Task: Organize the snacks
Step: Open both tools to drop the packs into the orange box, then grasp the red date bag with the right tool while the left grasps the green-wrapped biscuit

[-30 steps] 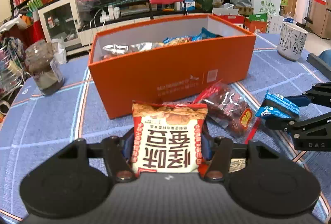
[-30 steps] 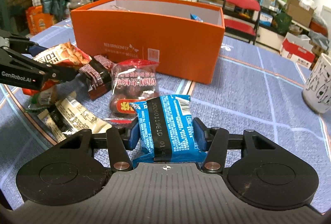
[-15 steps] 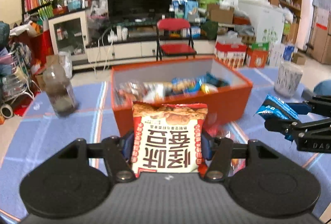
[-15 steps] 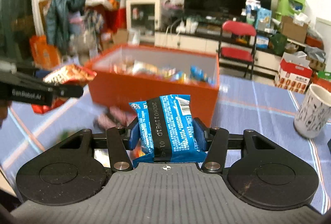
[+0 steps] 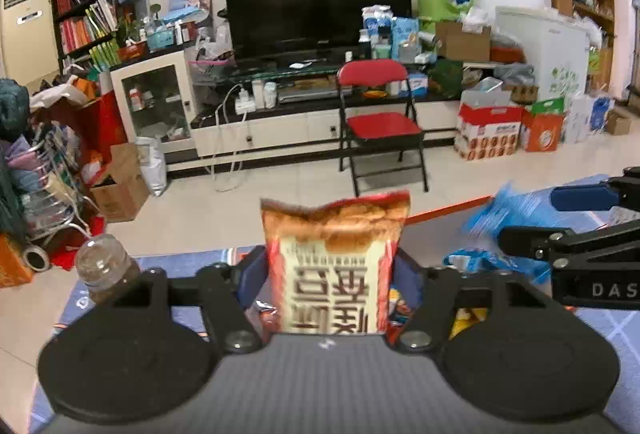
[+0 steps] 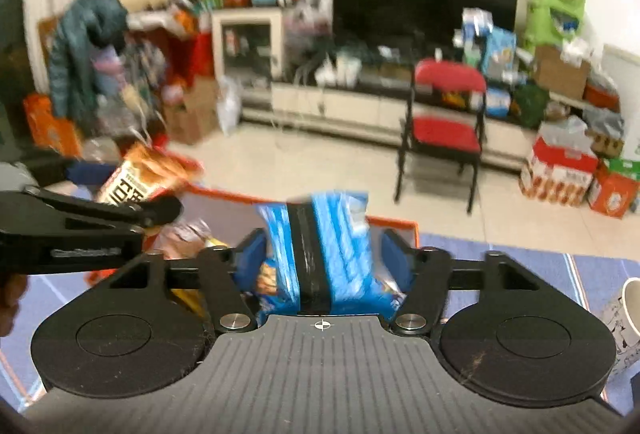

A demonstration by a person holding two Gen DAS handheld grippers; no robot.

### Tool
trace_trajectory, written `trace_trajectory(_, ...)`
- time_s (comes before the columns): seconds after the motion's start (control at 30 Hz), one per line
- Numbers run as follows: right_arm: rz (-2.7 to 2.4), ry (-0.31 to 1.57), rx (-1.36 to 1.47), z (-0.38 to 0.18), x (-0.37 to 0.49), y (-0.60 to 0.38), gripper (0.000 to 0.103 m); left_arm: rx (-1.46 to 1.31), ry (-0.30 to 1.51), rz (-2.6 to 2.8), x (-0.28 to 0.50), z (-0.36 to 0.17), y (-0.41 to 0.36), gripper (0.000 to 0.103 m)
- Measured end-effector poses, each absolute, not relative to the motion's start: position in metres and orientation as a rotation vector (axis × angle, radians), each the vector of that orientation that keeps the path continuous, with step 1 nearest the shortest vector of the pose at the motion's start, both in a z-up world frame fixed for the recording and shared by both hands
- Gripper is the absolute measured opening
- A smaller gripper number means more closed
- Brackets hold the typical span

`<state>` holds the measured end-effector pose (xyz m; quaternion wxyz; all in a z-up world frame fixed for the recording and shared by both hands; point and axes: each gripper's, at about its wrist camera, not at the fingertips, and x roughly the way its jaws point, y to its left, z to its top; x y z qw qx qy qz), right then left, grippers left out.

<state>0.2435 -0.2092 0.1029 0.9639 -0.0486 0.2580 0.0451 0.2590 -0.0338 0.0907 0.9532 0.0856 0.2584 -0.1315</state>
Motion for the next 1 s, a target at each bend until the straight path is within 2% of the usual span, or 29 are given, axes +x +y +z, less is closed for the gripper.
trace_trajectory(0.1, 0.106, 0.474, -0.085, 0.108, 0.221, -0.214, 0.056, 0.144, 0.48, -0.285, 0.237, 0.101, -0.018, 0.077)
trace_trajectory(0.17, 0.132, 0.43, -0.078, 0.106, 0.186, -0.218, 0.066, 0.133, 0.462, -0.298, 0.209, 0.102, -0.002, 0.079)
trace_trajectory(0.23, 0.168, 0.405, -0.083, 0.093, 0.145, -0.218, 0.07, 0.128, 0.457, -0.304, 0.18, 0.097, 0.011, 0.082)
trace_trajectory(0.3, 0.181, 0.408, -0.079, 0.075, 0.11, -0.219, 0.071, 0.121, 0.467, -0.319, 0.148, 0.087, 0.026, 0.087)
trace_trajectory(0.47, 0.201, 0.468, -0.078, 0.031, 0.054, -0.214, 0.075, 0.133, 0.517, -0.339, 0.095, 0.055, 0.049, 0.087)
trace_trajectory(0.63, 0.189, 0.502, -0.086, 0.008, 0.064, -0.218, 0.075, 0.063, 0.573, -0.305, 0.077, 0.029, 0.061, 0.088)
trace_trajectory(1.0, 0.228, 0.597, -0.096, -0.033, 0.141, -0.203, 0.075, 0.123, 0.628, -0.39, 0.093, 0.006, 0.055, 0.089)
